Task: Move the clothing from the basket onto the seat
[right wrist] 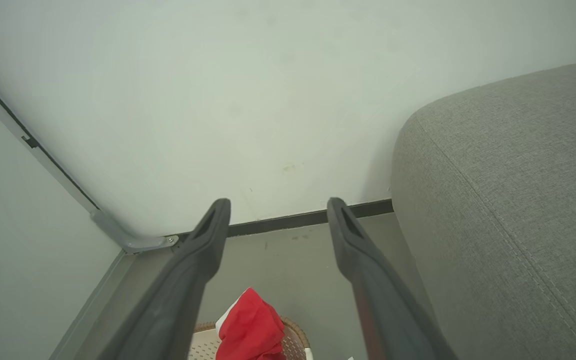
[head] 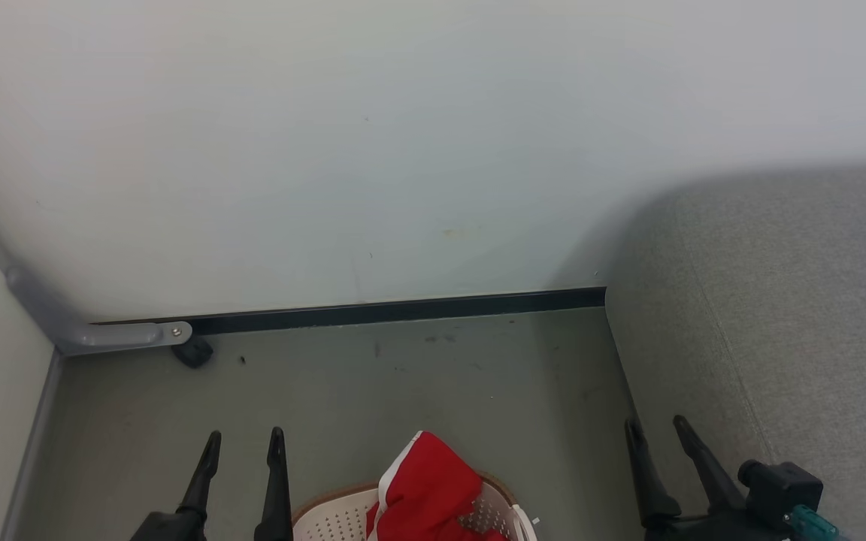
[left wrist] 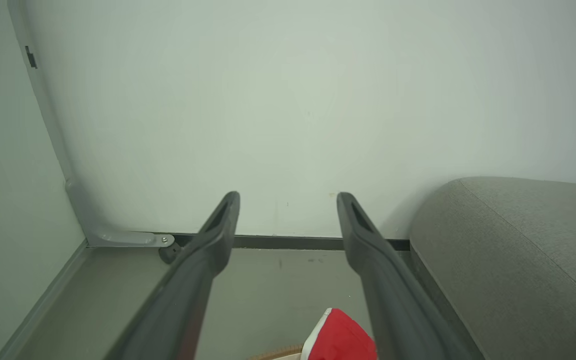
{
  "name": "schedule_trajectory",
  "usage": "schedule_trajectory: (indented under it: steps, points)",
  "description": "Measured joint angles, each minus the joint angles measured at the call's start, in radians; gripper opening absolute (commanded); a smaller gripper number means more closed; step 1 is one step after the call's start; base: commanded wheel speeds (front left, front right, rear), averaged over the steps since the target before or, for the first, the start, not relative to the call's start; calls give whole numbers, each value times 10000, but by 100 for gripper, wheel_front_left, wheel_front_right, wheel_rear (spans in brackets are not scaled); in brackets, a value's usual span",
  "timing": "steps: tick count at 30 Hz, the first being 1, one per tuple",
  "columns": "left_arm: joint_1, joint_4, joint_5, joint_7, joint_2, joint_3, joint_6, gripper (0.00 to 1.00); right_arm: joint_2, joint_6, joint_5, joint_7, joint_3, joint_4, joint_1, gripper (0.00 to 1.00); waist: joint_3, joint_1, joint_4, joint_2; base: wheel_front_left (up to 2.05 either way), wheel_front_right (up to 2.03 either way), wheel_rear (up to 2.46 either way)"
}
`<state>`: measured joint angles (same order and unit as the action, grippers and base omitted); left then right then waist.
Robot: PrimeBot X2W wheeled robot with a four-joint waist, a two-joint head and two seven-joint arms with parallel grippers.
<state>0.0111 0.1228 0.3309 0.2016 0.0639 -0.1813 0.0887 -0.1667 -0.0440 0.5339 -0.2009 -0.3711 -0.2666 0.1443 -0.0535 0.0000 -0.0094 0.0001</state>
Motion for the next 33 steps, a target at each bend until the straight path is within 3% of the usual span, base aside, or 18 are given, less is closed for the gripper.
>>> schedule_trajectory:
  steps: [13, 33]
  points:
    - [-123, 69, -1599, 479, 46, -196, 268, 100, -165, -190, -1659, -483, -650, 15, 102, 100, 184, 0, -48, 0, 0, 0, 0]
    - [-411, 430, -1283, 481, 0, 136, 268, 100, -132, -190, -1720, -485, -502, 75, -159, 100, 291, 0, -133, 0, 0, 0, 0]
